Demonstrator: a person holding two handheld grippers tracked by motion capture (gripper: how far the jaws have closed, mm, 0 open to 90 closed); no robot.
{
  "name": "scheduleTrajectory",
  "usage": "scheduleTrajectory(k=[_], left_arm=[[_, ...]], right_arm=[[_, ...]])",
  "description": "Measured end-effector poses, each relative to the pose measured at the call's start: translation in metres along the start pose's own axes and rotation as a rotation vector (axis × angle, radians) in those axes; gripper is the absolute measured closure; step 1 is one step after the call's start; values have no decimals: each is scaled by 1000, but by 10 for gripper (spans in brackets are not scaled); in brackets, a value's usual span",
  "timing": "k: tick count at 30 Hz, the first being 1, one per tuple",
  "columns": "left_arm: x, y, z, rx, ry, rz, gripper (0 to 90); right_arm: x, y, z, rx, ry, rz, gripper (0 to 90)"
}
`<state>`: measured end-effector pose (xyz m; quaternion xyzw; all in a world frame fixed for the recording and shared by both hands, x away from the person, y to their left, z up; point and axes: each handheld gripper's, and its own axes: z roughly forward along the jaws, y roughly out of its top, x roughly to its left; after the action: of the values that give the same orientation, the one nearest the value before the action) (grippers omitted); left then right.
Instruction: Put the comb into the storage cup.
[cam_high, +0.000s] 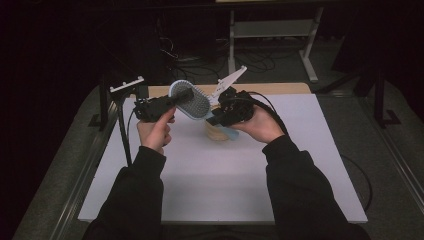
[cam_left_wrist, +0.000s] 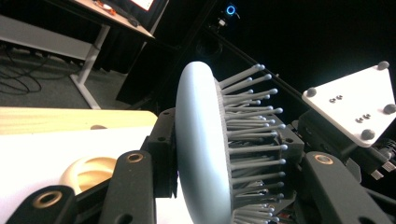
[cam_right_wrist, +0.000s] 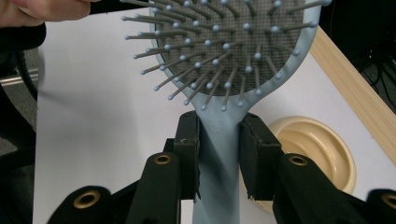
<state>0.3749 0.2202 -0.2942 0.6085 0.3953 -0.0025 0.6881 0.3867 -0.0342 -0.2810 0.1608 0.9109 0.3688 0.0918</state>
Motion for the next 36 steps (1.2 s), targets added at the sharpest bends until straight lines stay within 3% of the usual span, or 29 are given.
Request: scheduleTrajectory(k=[5, 14, 17, 22, 29, 33, 36], left_arm=[[-6, 7, 5, 41, 9, 61, 565], [-17, 17, 12, 64, -5, 109, 569], [-20, 21, 15, 74, -2, 126, 568], [-21, 27, 19, 79, -2, 126, 568], [-19, 34, 21, 87, -5, 143, 567], [-19, 39, 21, 91, 6, 163, 566], [-19, 42, 20, 94, 15, 180, 566]], right_arm=[[-4, -2, 2, -4, 26, 39, 668], [-11, -9, 5, -3, 44, 105, 476], [-15, -11, 3, 0, 54, 147, 375], [-18, -15, 0, -11, 43, 170, 252], [-24, -28, -9, -31, -2, 213, 2], [-31, -41, -13, -62, -3, 265, 0], [-33, -49, -15, -73, -9, 278, 0]])
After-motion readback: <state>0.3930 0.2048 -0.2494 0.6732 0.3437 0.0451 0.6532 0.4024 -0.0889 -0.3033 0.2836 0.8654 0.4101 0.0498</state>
